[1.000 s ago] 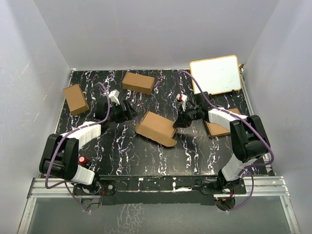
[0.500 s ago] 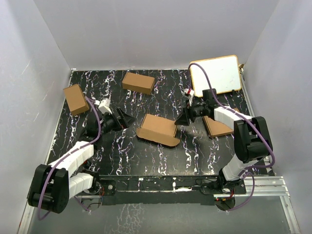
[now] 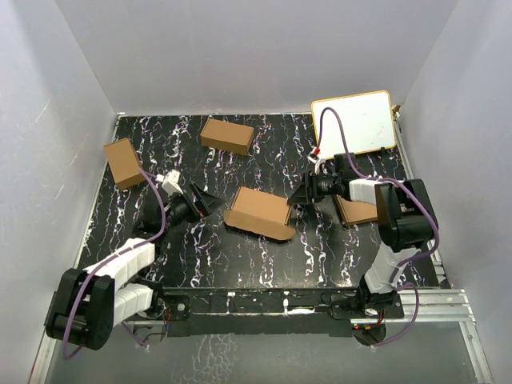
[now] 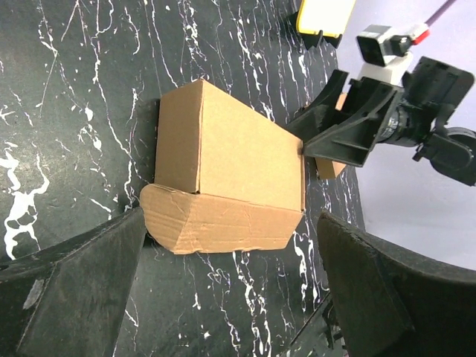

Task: Fold the paper box

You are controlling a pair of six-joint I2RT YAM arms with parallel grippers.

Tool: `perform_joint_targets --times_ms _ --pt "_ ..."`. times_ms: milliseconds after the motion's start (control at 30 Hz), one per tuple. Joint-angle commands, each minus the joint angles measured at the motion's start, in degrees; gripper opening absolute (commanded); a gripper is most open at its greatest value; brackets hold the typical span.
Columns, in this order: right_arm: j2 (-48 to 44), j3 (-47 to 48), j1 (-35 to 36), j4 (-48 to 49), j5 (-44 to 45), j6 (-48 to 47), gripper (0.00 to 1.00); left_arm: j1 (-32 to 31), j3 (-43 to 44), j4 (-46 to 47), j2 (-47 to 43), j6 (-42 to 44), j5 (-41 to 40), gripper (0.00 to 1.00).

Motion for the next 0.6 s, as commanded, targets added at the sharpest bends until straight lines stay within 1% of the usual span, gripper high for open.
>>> perform_joint_targets --times_ms 0,200,333,433,567 --pt "2.76 0.24 0.04 3.09 -2.56 5.25 0.58 0.37 -0.45 2.75 0.42 -2.35 0.62 0.97" --pt "4.66 0.59 -0.01 1.96 -2.73 6.93 0.54 0.40 -1.30 4.68 1.01 -3.39 1.14 0.97" --pt "6.03 0.52 -1.35 2.19 -3.59 8.49 0.47 0.37 -1.19 5.37 3.44 -2.65 2.62 0.97" --pt "7.84 0.79 -3.02 1.56 -5.09 8.55 0.37 0.40 -0.96 6.67 5.90 -2.61 3.50 0.97" --pt "9.29 1.81 -4.11 -0.67 -5.81 6.71 0.35 0.40 0.15 9.80 10.54 -5.25 4.96 0.97"
